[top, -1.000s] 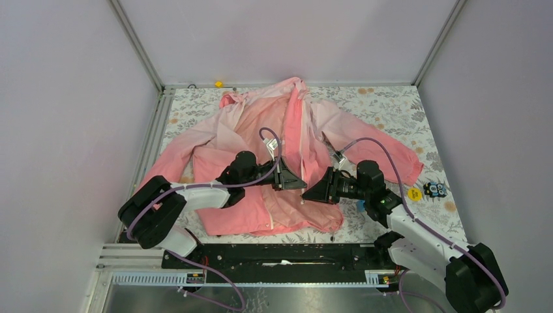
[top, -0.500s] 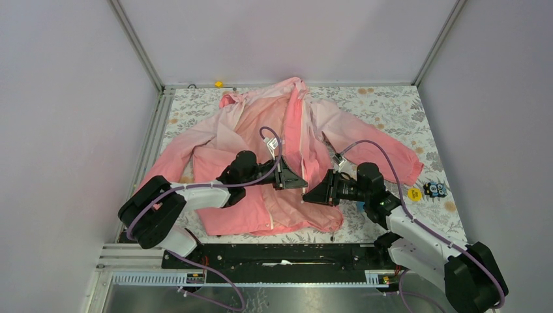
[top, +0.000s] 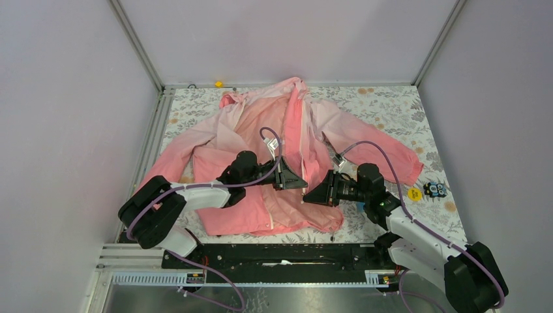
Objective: Zip up the jacket
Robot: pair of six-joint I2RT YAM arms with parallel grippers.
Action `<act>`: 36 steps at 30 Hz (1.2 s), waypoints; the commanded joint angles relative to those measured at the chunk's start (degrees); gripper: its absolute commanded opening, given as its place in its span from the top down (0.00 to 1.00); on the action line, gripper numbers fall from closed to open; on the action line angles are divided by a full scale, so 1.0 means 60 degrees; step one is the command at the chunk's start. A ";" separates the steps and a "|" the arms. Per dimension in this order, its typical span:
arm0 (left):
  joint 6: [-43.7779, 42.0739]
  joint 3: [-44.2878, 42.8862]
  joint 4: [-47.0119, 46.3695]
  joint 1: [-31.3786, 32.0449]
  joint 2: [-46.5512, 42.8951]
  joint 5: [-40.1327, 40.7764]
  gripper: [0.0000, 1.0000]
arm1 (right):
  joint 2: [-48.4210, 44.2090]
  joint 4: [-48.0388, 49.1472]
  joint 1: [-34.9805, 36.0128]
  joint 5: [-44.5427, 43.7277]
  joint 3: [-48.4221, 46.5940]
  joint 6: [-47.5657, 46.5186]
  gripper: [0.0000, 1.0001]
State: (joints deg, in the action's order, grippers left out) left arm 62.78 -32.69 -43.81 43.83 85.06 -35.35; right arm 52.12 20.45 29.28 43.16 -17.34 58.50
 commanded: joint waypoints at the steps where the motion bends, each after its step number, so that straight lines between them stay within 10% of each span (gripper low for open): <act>1: -0.0223 -0.0418 -0.0428 0.0026 -0.0133 0.0117 1.00 | -0.0214 0.0456 -0.0009 0.0135 -0.0002 0.0149 0.73; 21: -0.0316 -0.0347 -0.0620 0.0118 -0.0270 0.0202 1.00 | -0.0036 0.0554 -0.0002 -0.0030 0.0057 0.0464 0.86; 23: -0.0448 -0.0234 -0.0861 0.0162 -0.0353 0.0431 1.00 | -0.0040 0.0395 -0.0002 -0.0126 0.0096 0.0909 0.99; 36: -0.3555 -0.0445 -0.0521 0.1667 -0.1172 0.4736 1.00 | -0.1640 0.0747 0.0001 -0.1984 0.2097 0.6627 1.00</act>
State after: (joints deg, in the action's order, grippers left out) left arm 46.89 -32.80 -40.12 53.01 81.21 -16.86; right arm 45.89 28.53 29.08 35.59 -5.41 90.13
